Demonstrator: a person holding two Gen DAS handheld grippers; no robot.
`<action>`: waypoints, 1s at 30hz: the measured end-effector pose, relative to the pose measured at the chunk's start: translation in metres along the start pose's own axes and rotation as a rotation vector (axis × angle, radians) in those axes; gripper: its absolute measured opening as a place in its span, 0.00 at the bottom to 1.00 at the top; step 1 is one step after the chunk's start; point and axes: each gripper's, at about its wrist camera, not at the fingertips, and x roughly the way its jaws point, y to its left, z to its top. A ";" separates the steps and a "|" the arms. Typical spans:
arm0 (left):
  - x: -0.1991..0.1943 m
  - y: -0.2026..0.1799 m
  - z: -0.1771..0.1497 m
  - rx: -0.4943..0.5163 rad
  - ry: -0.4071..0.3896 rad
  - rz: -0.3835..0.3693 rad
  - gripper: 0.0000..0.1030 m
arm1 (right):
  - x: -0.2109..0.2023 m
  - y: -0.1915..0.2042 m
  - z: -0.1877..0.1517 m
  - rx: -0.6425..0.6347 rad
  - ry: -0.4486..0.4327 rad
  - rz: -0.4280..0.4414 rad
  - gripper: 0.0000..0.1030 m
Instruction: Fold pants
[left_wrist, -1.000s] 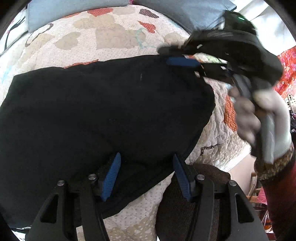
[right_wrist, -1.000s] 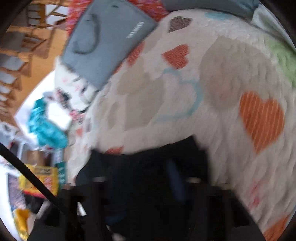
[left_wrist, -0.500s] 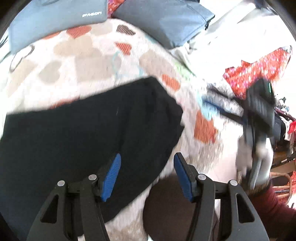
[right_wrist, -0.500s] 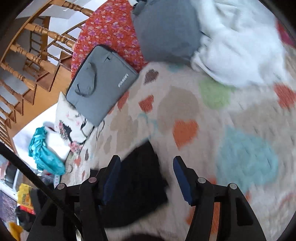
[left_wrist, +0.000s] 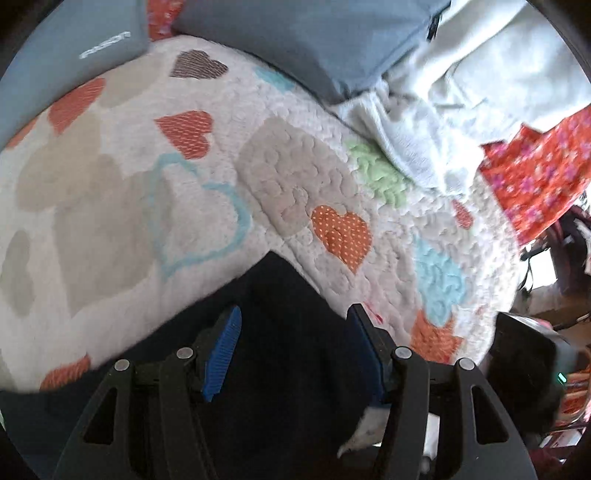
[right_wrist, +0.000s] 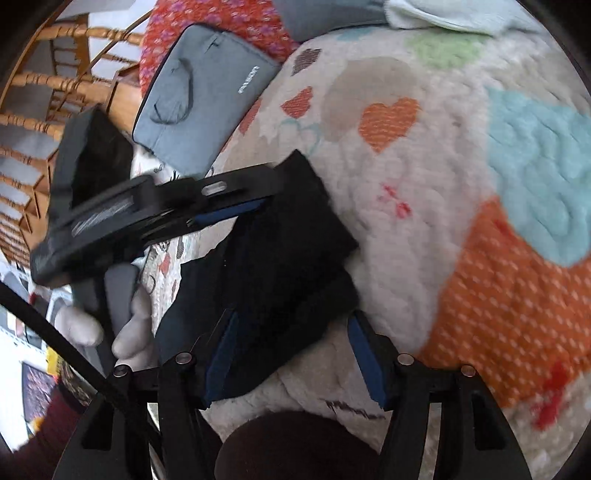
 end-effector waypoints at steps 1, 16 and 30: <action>0.007 -0.003 0.003 0.011 0.014 0.020 0.57 | 0.002 0.001 0.001 -0.005 -0.001 0.000 0.65; -0.010 0.009 -0.014 0.010 -0.015 0.079 0.18 | 0.027 0.049 0.018 -0.111 -0.010 0.026 0.17; -0.118 0.174 -0.158 -0.602 -0.331 -0.247 0.26 | 0.127 0.182 -0.033 -0.510 0.237 -0.004 0.21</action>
